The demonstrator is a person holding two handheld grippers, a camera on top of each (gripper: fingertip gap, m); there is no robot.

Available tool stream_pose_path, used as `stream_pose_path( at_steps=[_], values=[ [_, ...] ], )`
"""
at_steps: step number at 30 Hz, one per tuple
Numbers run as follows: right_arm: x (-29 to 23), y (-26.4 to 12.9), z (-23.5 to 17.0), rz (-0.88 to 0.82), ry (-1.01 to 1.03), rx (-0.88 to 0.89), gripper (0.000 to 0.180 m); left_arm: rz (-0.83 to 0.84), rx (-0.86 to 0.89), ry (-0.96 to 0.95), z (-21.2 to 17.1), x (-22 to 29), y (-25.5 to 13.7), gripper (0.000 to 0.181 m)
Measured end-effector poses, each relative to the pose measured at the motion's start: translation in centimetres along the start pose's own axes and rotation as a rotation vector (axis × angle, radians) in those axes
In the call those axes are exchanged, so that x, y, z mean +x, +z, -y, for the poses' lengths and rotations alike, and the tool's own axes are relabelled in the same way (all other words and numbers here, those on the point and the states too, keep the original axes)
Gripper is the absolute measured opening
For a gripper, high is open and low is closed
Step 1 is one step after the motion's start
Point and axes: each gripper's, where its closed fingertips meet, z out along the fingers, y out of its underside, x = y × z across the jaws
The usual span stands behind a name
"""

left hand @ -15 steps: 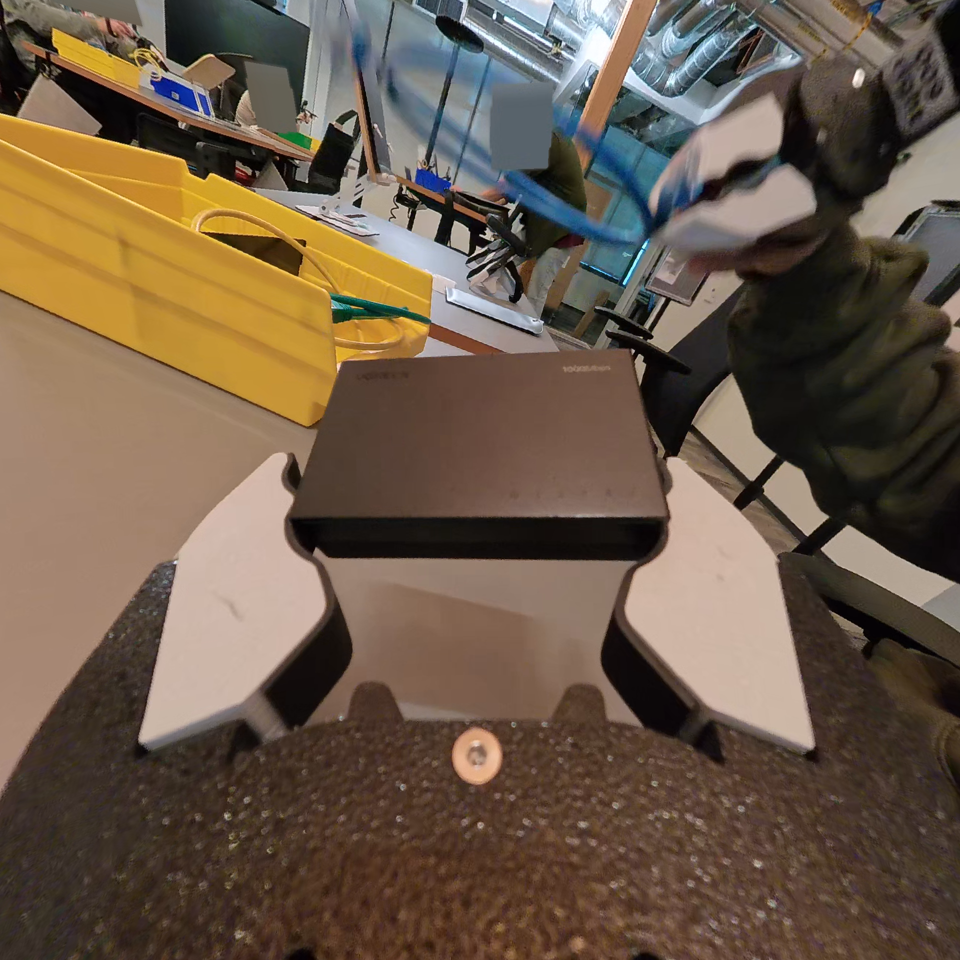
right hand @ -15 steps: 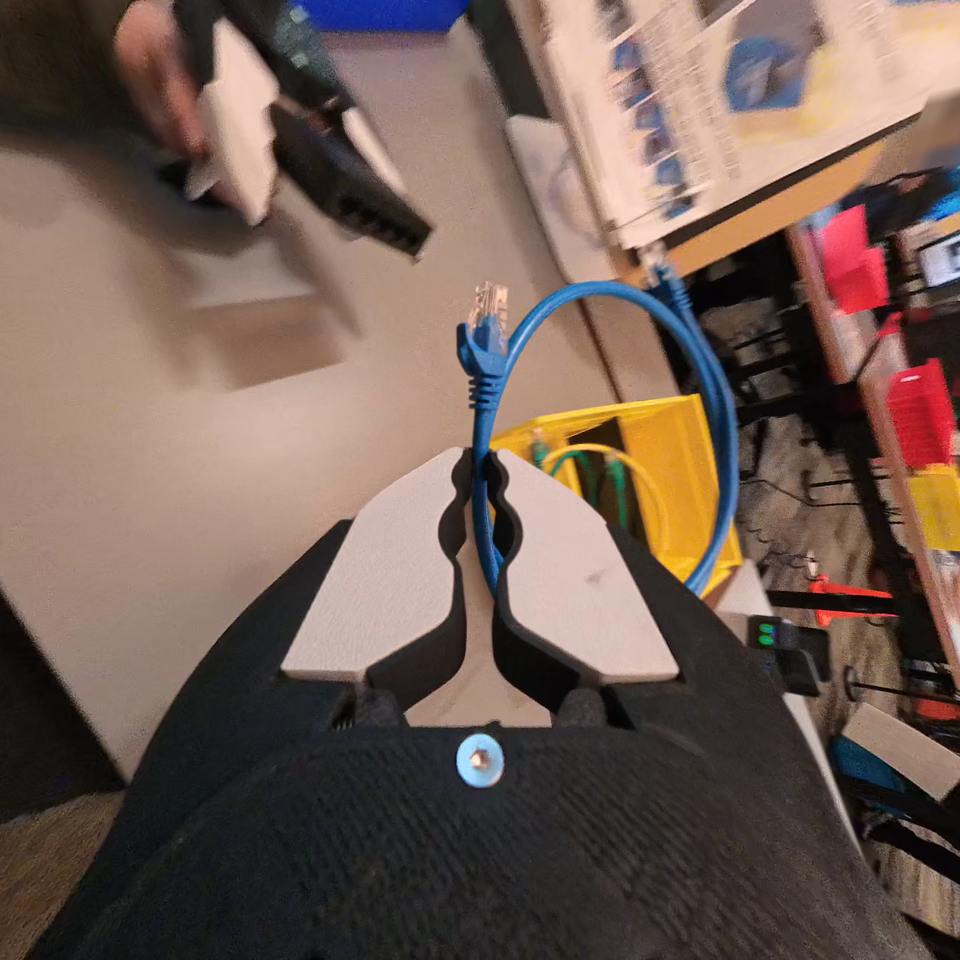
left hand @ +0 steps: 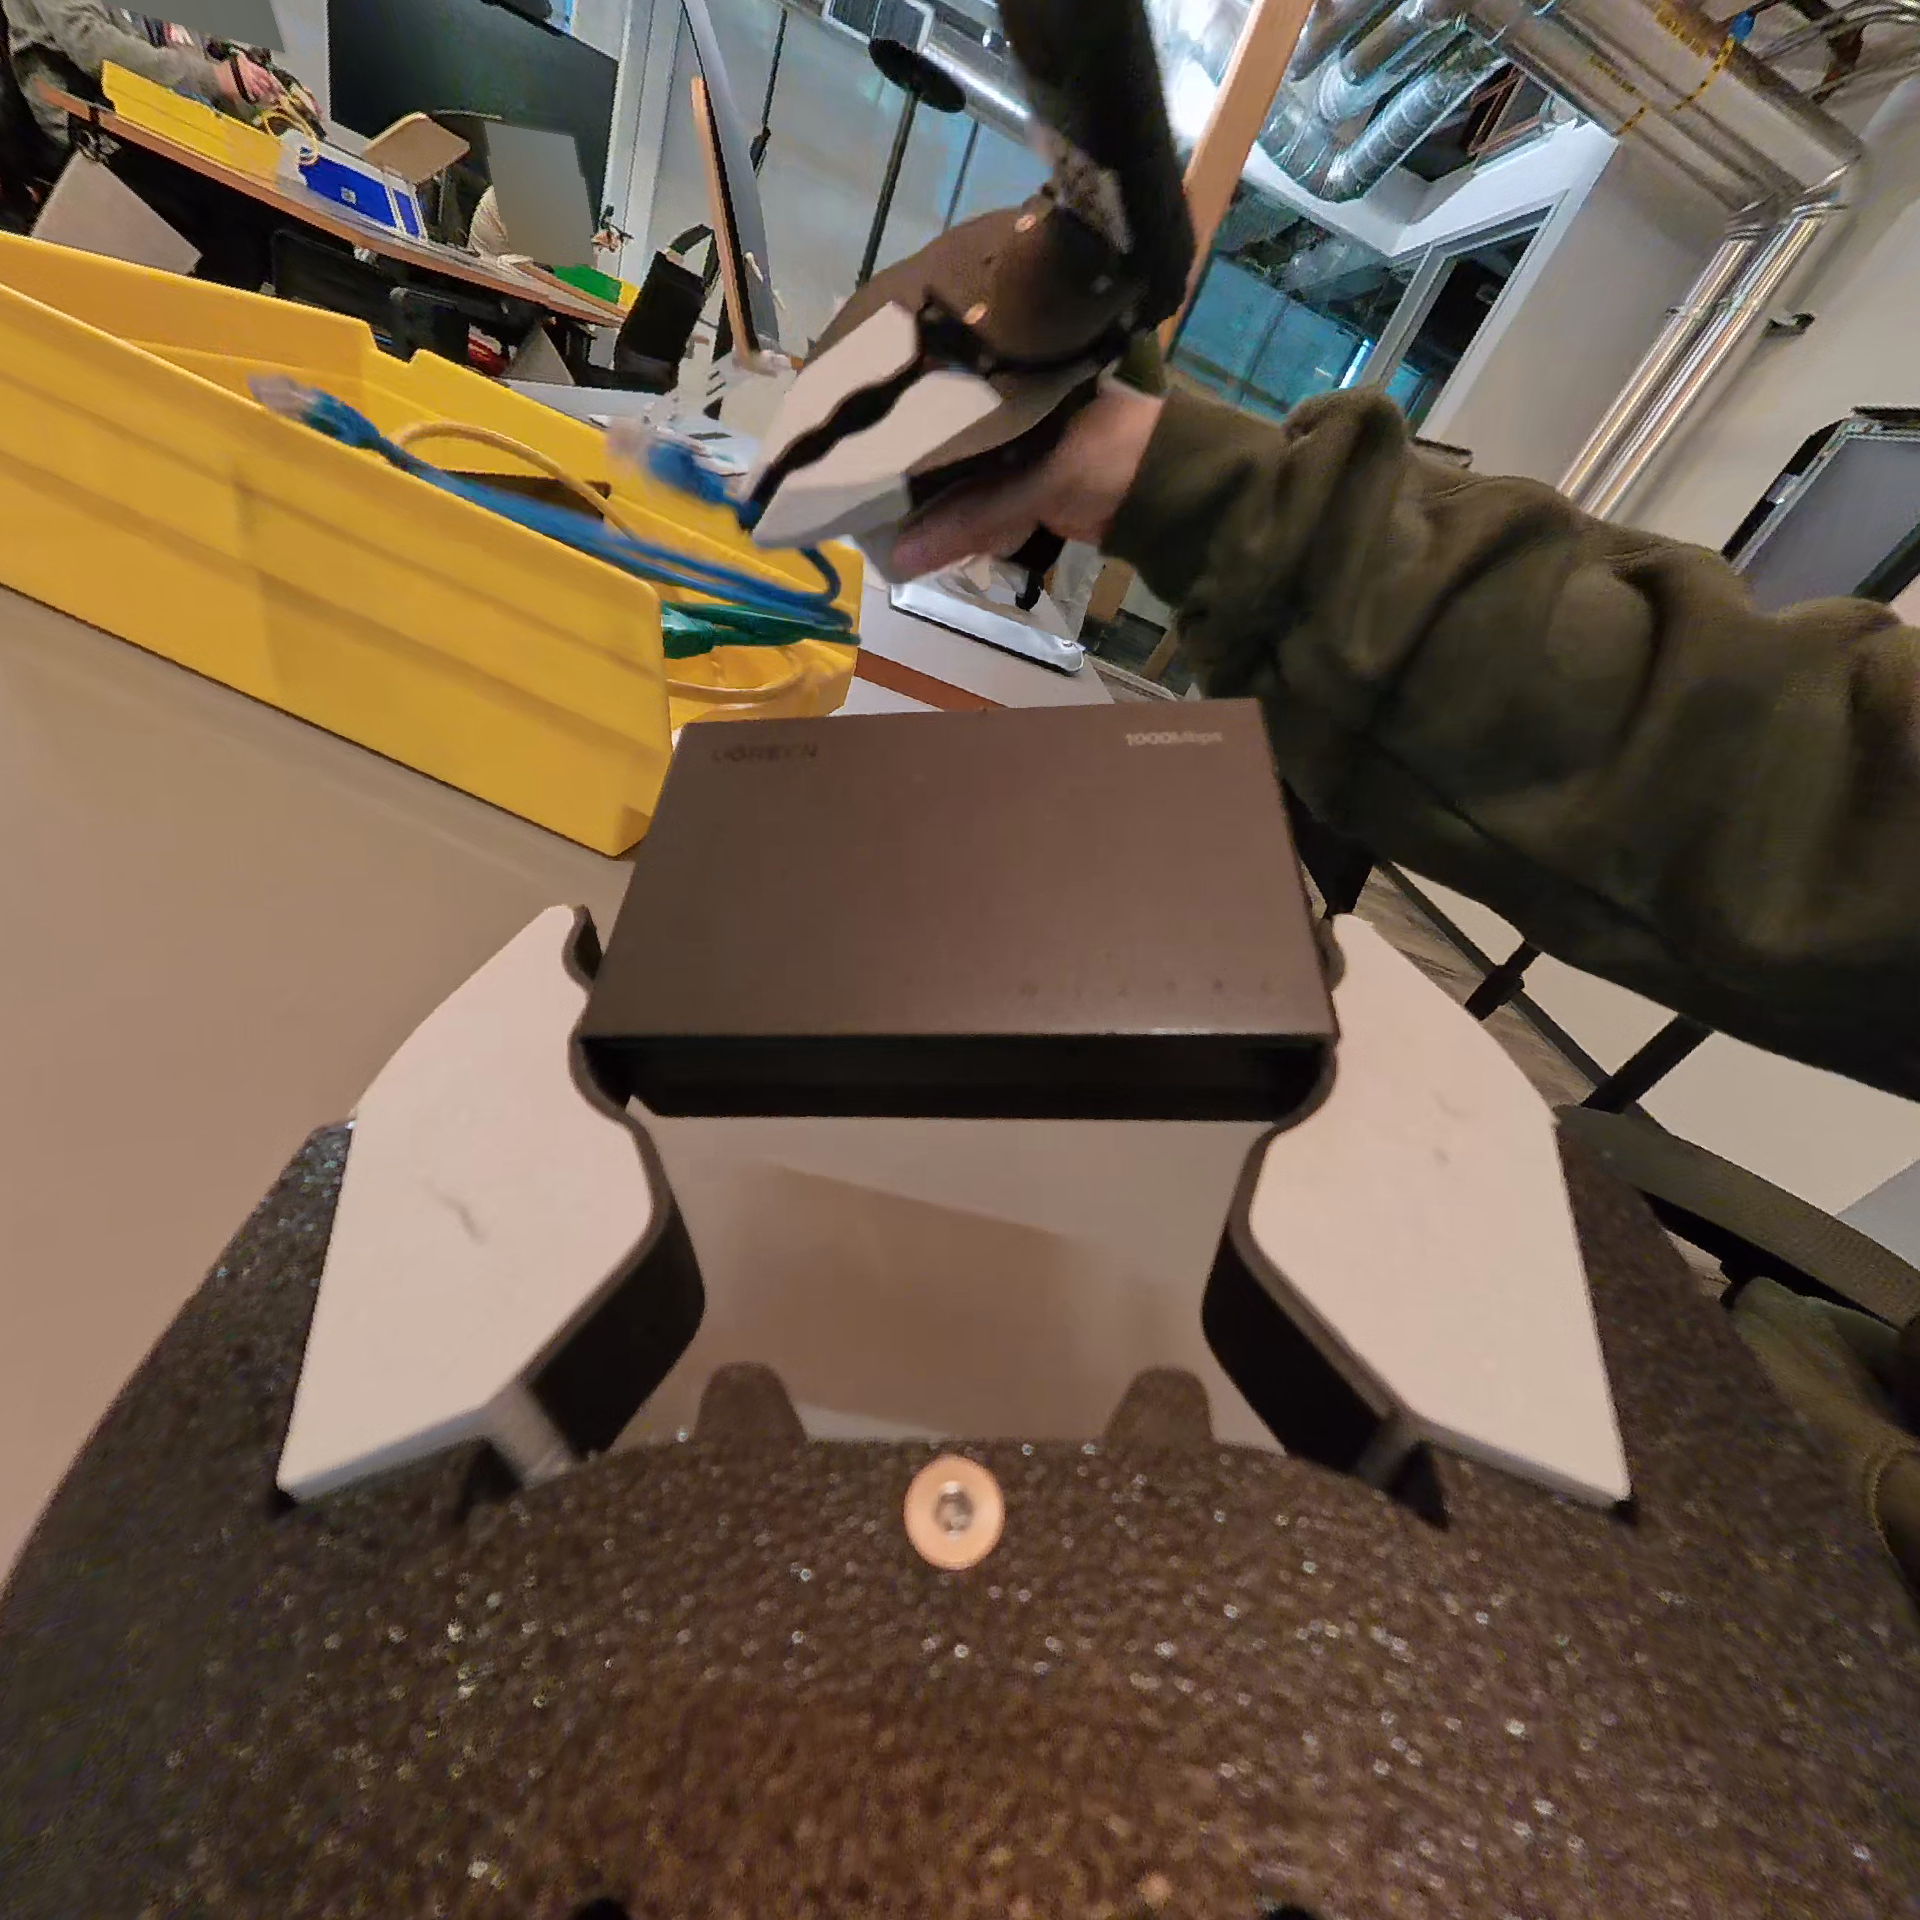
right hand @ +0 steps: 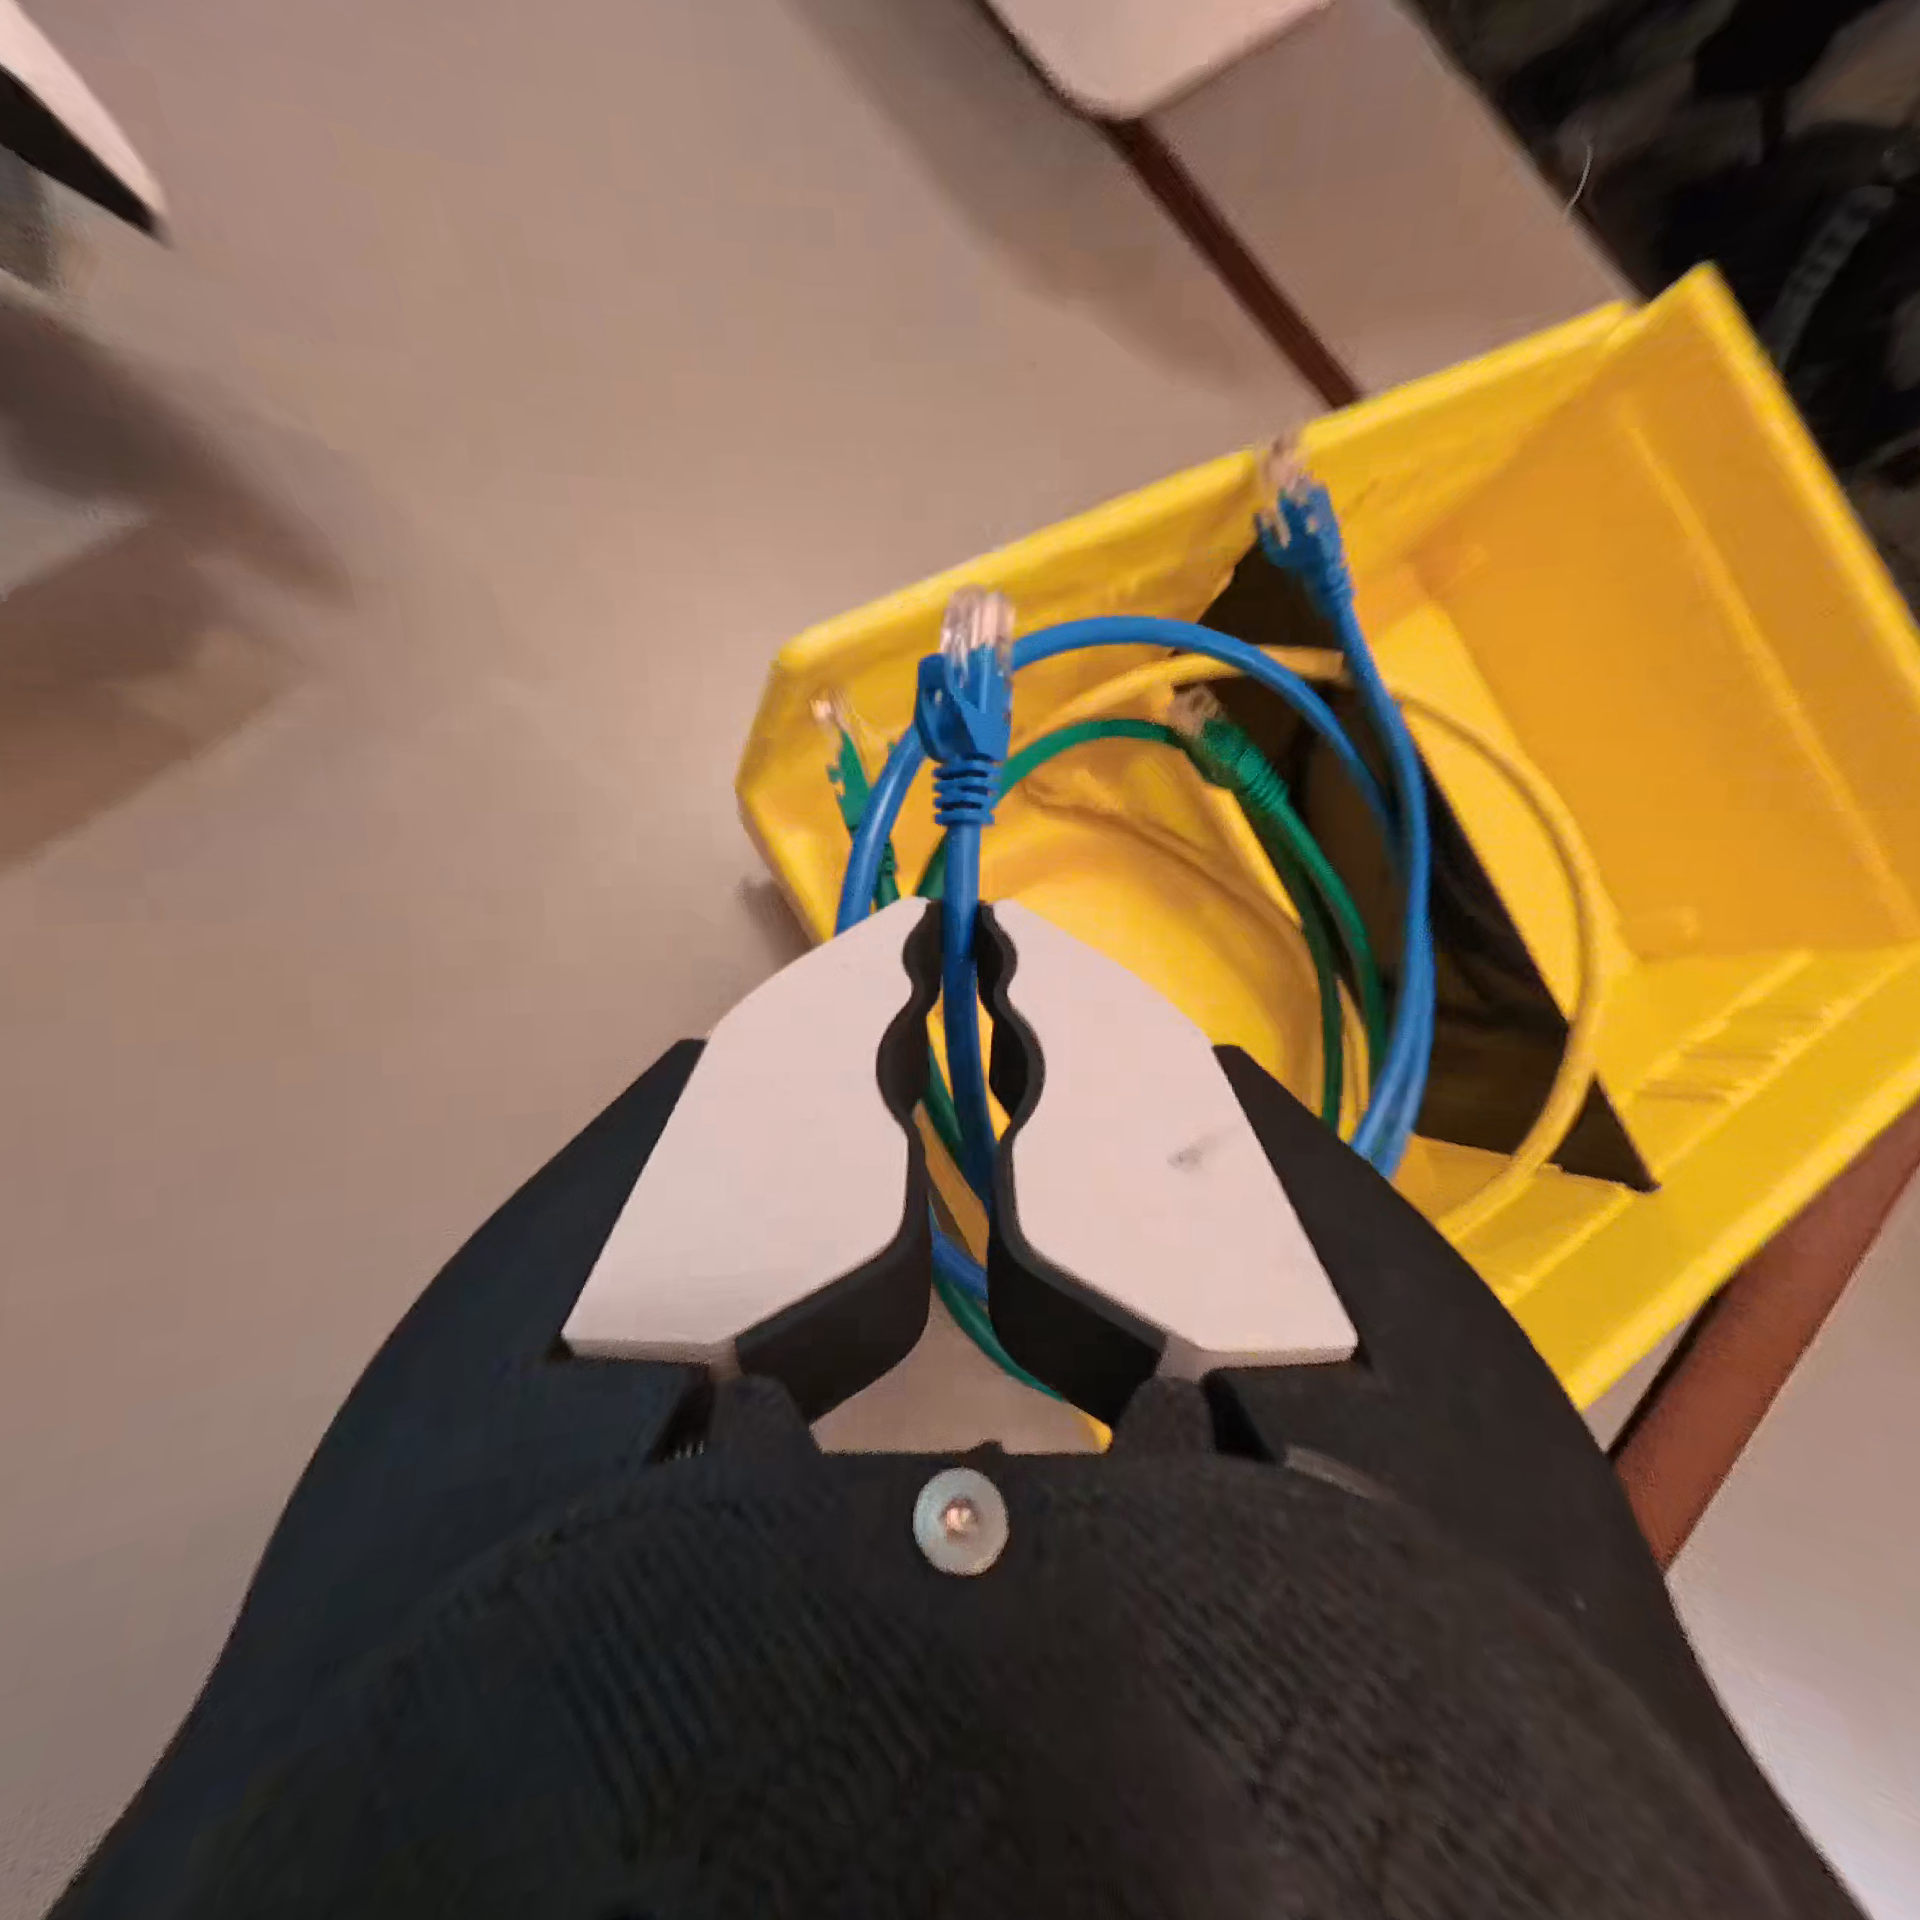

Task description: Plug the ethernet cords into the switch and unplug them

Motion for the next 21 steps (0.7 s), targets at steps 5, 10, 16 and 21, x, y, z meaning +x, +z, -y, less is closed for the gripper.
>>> stream_pose_path(
  at_steps=[5, 10, 16, 21],
  values=[
    [-0.5, 0.3, 2.1, -0.141, -0.047, 0.099, 0.08, 0.003, 0.0, 0.009, 0.1, 0.1, 0.0, 0.123],
    [-10.3, -2.6, 7.3, 0.106, 0.129, 0.335, 0.103, 0.047, 0.021, 0.058, 0.6, -0.2, -0.3, 0.123],
    [-19.2, -0.7, 9.9, 0.662, 0.684, 0.42, 0.083, 0.15, -0.039, 0.341, 0.2, 0.4, 0.5, 0.122],
    [-20.6, 0.6, 10.3, 0.853, 0.823, 0.367, 0.067, 0.231, -0.144, 0.585, -1.0, 0.6, 1.3, 0.123]
  ],
)
